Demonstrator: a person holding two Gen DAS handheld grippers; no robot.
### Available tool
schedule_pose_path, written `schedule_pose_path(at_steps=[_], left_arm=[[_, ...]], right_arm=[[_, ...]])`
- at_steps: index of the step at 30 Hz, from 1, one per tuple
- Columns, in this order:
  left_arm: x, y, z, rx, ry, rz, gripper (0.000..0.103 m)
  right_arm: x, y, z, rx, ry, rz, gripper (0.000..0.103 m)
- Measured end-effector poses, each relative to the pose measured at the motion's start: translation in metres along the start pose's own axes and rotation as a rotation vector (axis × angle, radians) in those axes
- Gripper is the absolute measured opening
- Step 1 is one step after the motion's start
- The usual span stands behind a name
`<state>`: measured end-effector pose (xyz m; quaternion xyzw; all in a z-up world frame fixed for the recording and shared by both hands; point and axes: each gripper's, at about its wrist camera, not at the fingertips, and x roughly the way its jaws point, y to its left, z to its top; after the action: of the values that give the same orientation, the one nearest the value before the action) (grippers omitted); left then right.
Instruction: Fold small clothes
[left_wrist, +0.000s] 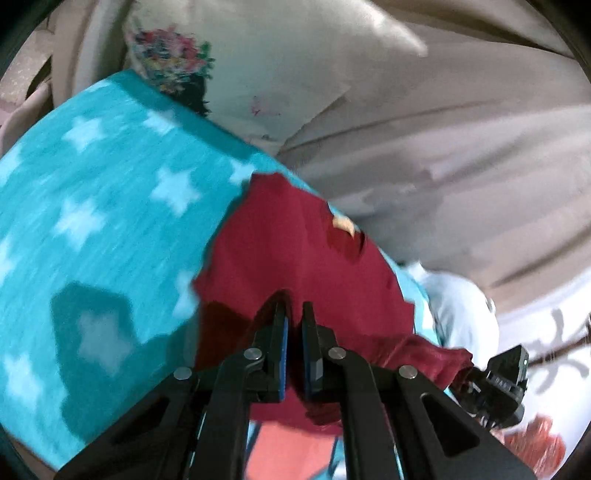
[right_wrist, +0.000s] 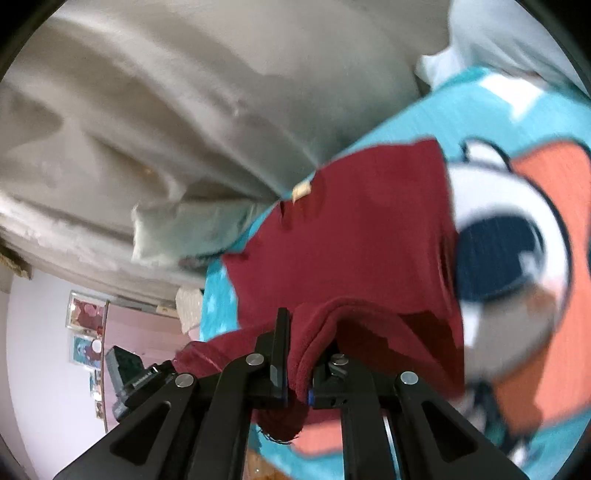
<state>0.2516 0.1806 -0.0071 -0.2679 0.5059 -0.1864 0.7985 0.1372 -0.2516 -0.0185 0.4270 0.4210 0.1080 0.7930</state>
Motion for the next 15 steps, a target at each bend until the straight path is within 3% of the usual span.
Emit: schedule_pose_path(at_steps=[5, 11, 12, 14, 15], left_arm=[[0.074, 0.001, 0.049, -0.042, 0.037, 0.106, 0.006], [0.099, 0.015, 0.067, -0.123, 0.087, 0.063, 0.007], [0.097, 0.016, 0.069, -0.124, 0.085, 0.052, 0.009], [0.088, 0.014, 0.073, -0.128, 0.038, 0.032, 0.026], [0.081, 0.013, 0.075, -0.13, 0.007, 0.022, 0.031]], right_arm=[[0.05, -0.025, 0.064, 0.036, 0.018, -0.071, 0.007], [0.086, -0.058, 0.098, 0.104, 0.081, -0.119, 0.012], [0.089, -0.063, 0.101, 0.128, 0.089, -0.104, 0.017], [0.092, -0.069, 0.106, 0.172, 0.086, -0.073, 0.032], [0.091, -0.071, 0.109, 0.187, 0.07, -0.059, 0.044]])
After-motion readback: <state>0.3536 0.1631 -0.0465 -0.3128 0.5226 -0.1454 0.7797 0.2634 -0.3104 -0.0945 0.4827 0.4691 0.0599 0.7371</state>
